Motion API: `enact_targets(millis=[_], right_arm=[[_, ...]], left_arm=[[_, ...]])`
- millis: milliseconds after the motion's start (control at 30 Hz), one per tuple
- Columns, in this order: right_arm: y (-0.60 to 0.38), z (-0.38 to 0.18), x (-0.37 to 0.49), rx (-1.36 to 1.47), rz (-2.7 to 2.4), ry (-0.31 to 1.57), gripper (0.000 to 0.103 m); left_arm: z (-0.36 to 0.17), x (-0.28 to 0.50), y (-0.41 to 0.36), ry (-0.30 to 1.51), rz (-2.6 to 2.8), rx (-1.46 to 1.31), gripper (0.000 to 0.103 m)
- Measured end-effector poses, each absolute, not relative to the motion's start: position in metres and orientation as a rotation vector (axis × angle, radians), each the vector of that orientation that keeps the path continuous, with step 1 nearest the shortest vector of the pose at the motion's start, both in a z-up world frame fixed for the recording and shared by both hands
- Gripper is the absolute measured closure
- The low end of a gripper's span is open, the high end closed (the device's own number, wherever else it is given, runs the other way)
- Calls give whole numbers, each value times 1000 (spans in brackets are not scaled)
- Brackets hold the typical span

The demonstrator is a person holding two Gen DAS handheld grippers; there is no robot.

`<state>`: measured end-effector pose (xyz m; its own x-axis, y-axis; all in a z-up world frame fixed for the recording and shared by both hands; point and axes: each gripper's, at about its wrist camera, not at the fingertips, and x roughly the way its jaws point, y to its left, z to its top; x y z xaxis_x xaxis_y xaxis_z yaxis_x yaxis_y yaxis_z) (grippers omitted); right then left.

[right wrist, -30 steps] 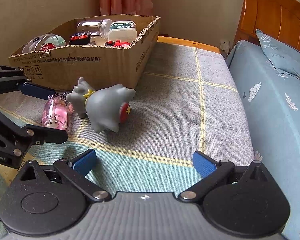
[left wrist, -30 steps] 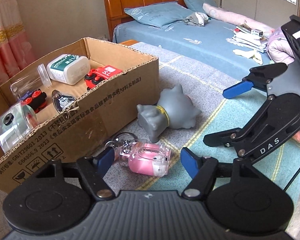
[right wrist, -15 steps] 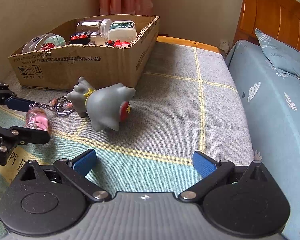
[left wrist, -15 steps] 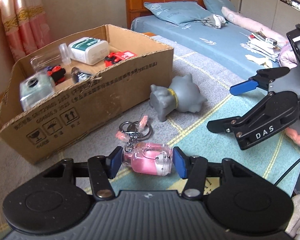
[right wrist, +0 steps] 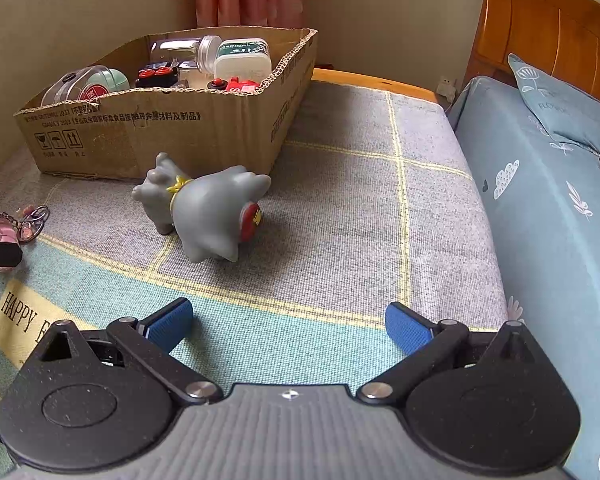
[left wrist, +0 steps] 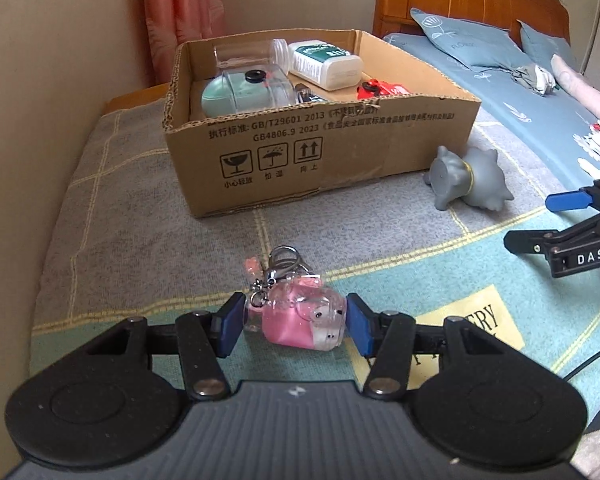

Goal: Organize rigid objects
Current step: 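Grasp the pink keychain with the left tool, then grasp the grey cat figure with the right tool while left tool holds the keychain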

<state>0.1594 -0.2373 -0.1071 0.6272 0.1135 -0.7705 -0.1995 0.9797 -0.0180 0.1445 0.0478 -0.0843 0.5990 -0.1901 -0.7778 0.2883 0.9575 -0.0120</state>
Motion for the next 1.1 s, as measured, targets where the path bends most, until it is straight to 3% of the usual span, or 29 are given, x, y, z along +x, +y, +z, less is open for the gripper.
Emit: enact_targets(millis=[1100], right_arm=[[-166, -102, 194, -89, 278, 865, 0]], left_arm=[[-90, 152, 54, 883, -261, 93, 53]])
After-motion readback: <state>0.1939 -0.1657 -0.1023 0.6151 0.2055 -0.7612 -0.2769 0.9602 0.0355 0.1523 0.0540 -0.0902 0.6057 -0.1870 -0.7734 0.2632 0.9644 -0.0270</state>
